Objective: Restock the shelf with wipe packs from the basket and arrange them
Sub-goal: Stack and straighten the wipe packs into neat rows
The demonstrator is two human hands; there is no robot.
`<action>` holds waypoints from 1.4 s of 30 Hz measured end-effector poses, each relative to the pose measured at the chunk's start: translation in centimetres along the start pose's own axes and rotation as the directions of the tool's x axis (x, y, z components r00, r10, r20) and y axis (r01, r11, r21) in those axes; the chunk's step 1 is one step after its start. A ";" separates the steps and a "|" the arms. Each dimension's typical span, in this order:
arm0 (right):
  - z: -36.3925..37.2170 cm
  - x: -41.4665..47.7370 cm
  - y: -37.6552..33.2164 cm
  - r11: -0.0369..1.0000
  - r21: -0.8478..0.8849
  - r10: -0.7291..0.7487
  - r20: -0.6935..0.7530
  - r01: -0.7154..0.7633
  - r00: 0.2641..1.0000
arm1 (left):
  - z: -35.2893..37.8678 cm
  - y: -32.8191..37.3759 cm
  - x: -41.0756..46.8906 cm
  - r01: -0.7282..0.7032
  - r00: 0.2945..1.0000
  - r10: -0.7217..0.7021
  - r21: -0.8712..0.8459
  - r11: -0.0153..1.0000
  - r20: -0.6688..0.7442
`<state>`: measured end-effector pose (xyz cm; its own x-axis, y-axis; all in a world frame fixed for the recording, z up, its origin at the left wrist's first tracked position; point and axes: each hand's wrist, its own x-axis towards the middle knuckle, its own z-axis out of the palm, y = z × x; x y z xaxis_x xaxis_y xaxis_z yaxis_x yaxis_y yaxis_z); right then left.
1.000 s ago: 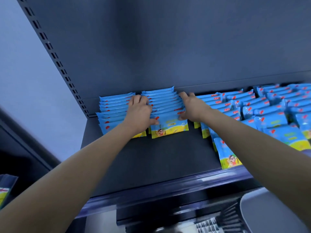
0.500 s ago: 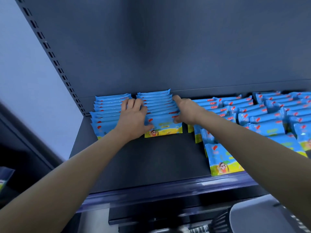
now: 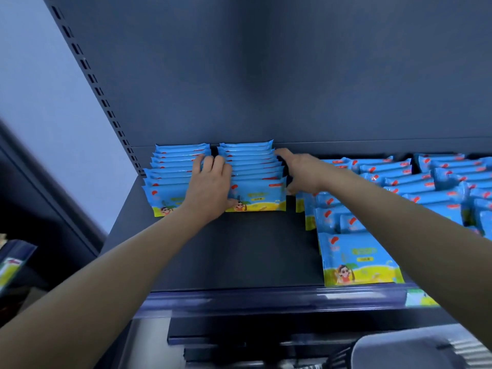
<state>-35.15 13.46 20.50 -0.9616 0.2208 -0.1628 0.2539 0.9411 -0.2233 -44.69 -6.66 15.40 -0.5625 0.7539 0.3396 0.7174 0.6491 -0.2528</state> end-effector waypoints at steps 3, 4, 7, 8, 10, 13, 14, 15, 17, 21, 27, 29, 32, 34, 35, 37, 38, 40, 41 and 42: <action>-1.4 -0.1 2.5 0.999 0.035 0.017 -0.058 -0.015 0.998 | -0.9 0.5 0.3 0.024 1.000 -0.024 -0.033 0.999 -0.008; -1.8 -0.1 3.5 0.999 0.032 0.023 -0.072 -0.020 0.997 | -1.4 1.0 0.4 0.008 1.000 -0.010 -0.055 0.998 -0.029; -2.6 0.0 6.3 0.997 0.044 0.072 -0.078 -0.068 0.994 | -3.3 3.5 1.0 -0.102 0.993 0.078 -0.315 0.943 -0.088; -2.8 0.0 7.1 0.995 0.050 0.090 -0.067 -0.087 0.994 | -4.0 4.8 1.2 -0.140 0.990 0.115 -0.459 0.878 -0.081; -3.2 0.0 8.4 0.990 0.058 0.131 -0.015 -0.130 0.991 | -5.1 7.9 1.4 -0.179 0.975 0.220 -0.663 0.727 -0.021; -3.5 0.0 10.0 0.980 0.058 0.183 0.117 -0.191 0.976 | -5.3 12.6 1.7 -0.239 0.917 0.389 -0.655 0.716 0.091; -3.4 0.0 10.4 0.978 0.049 0.193 0.147 -0.202 0.970 | -5.1 13.8 1.8 -0.269 0.897 0.425 -0.609 0.746 0.125; -3.3 0.2 10.7 0.977 0.040 0.202 0.163 -0.211 0.966 | -4.8 14.9 2.0 -0.293 0.878 0.450 -0.564 0.772 0.160; -3.0 0.7 11.1 0.974 0.040 0.214 0.168 -0.223 0.962 | -4.2 16.3 2.4 -0.308 0.855 0.470 -0.515 0.800 0.219; -2.6 1.8 11.1 0.976 -0.018 0.216 0.209 -0.217 0.954 | -3.5 17.3 3.0 -0.285 0.874 0.436 -0.499 0.818 0.215; -2.2 3.6 10.9 0.978 -0.115 0.199 0.283 -0.173 0.938 | -3.3 16.9 3.7 -0.245 0.905 0.388 -0.529 0.813 0.177; -2.0 4.2 10.8 0.976 -0.143 0.200 0.294 -0.164 0.934 | -3.3 17.2 3.6 -0.257 0.902 0.401 -0.551 0.794 0.158; -1.8 4.8 10.8 0.974 -0.176 0.190 0.305 -0.141 0.933 | -3.6 17.9 3.5 -0.290 0.883 0.440 -0.546 0.786 0.163; -1.8 5.2 10.9 0.973 -0.196 0.178 0.319 -0.118 0.931 | -3.7 18.3 3.4 -0.304 0.880 0.446 -0.529 0.792 0.162; -1.7 5.4 11.0 0.974 -0.196 0.175 0.331 -0.114 0.927 | -3.7 18.4 3.4 -0.309 0.883 0.445 -0.527 0.792 0.151; -1.8 5.7 11.2 0.976 -0.182 0.173 0.340 -0.116 0.924 | -3.9 18.8 3.3 -0.327 0.887 0.447 -0.530 0.783 0.113; -1.9 5.8 11.2 0.978 -0.175 0.171 0.335 -0.117 0.926 | -4.0 19.0 3.2 -0.337 0.887 0.450 -0.528 0.780 0.099; -2.0 5.9 11.3 0.982 -0.152 0.161 0.344 -0.114 0.925 | -4.2 19.5 3.1 -0.355 0.884 0.459 -0.517 0.779 0.086; -2.0 5.9 11.4 0.984 -0.136 0.153 0.359 -0.110 0.921 | -4.3 19.8 3.2 -0.358 0.885 0.459 -0.513 0.780 0.081; -2.0 5.9 11.5 0.988 -0.112 0.140 0.376 -0.105 0.916 | -4.4 20.1 3.3 -0.354 0.888 0.453 -0.513 0.782 0.078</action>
<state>-38.07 26.10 18.90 -0.8062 0.2374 -0.5420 0.3400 0.9355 -0.0959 -30.31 8.38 15.42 -0.2063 0.9715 0.1165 0.9710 0.1885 0.1473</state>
